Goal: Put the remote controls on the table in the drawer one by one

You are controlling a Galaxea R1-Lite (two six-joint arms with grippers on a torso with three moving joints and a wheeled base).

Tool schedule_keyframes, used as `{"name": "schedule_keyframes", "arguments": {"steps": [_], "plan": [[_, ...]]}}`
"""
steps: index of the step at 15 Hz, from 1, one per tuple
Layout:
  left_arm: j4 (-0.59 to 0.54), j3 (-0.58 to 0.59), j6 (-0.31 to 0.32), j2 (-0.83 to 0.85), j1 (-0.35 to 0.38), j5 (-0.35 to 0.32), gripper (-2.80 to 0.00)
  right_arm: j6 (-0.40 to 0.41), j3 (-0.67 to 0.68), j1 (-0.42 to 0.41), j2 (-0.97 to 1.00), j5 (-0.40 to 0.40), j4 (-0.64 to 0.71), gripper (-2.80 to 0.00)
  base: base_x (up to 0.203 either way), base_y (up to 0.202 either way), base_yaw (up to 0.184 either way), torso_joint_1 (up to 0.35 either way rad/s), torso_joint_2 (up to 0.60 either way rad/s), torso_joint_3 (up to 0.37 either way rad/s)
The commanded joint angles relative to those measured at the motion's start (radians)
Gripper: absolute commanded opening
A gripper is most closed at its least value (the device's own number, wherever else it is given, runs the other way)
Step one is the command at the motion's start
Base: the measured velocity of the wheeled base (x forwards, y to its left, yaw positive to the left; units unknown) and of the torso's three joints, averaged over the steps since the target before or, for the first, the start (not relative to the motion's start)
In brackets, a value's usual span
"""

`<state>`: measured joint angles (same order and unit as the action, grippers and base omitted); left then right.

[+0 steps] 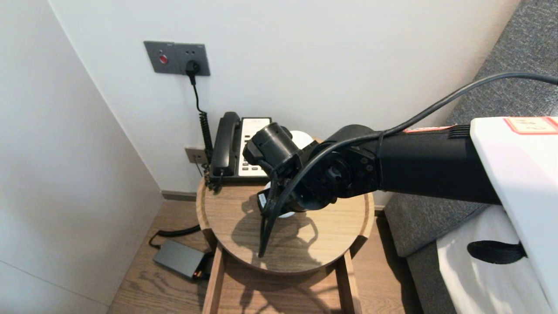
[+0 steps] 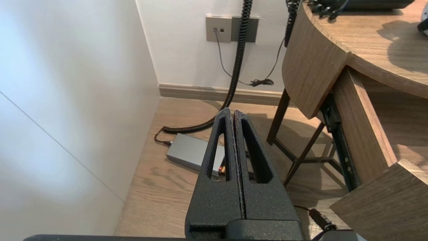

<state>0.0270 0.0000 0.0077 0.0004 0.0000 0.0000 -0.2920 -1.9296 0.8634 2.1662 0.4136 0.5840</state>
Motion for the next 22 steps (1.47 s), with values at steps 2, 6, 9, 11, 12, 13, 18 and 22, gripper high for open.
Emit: {"name": "schedule_keyframes", "arguments": {"steps": [2,6,9,11,12,13,18,22], "plan": [[0.001,0.012,0.000,0.000,0.000,0.000,-2.80,-0.006,0.000,0.000,-0.019,0.000,0.005,-2.80,0.000,0.000,0.000,0.000,0.00,0.000],[0.001,0.012,0.000,0.000,0.000,0.000,-2.80,-0.023,0.043,0.002,-0.093,-0.006,0.011,-2.80,0.000,0.000,0.000,0.000,0.00,0.000],[0.001,0.012,0.000,0.000,0.000,0.000,-2.80,-0.047,0.182,0.010,-0.179,-0.020,0.015,-2.80,0.000,0.000,0.000,0.000,0.00,0.000],[0.001,0.012,0.000,0.000,0.000,0.000,-2.80,-0.055,0.294,0.012,-0.253,-0.052,0.013,-2.80,0.000,0.000,0.000,0.000,0.00,0.000],[0.001,0.012,0.000,0.000,0.000,0.000,-2.80,-0.058,0.356,0.012,-0.295,-0.070,0.012,-2.80,0.000,0.000,0.000,0.000,0.00,0.000],[0.001,0.012,0.000,0.000,0.000,0.000,-2.80,-0.060,0.416,0.012,-0.335,-0.083,0.010,-2.80,0.000,0.000,0.000,0.000,0.00,0.000],[0.001,0.012,0.000,0.000,0.000,0.000,-2.80,-0.063,0.679,0.016,-0.515,-0.164,0.004,-2.80,0.000,0.000,0.000,0.000,0.00,0.000],[0.001,0.012,0.000,0.000,0.000,0.000,-2.80,-0.053,0.790,0.040,-0.547,-0.203,-0.011,-2.80,0.000,0.000,0.000,0.000,0.00,0.000]]}}
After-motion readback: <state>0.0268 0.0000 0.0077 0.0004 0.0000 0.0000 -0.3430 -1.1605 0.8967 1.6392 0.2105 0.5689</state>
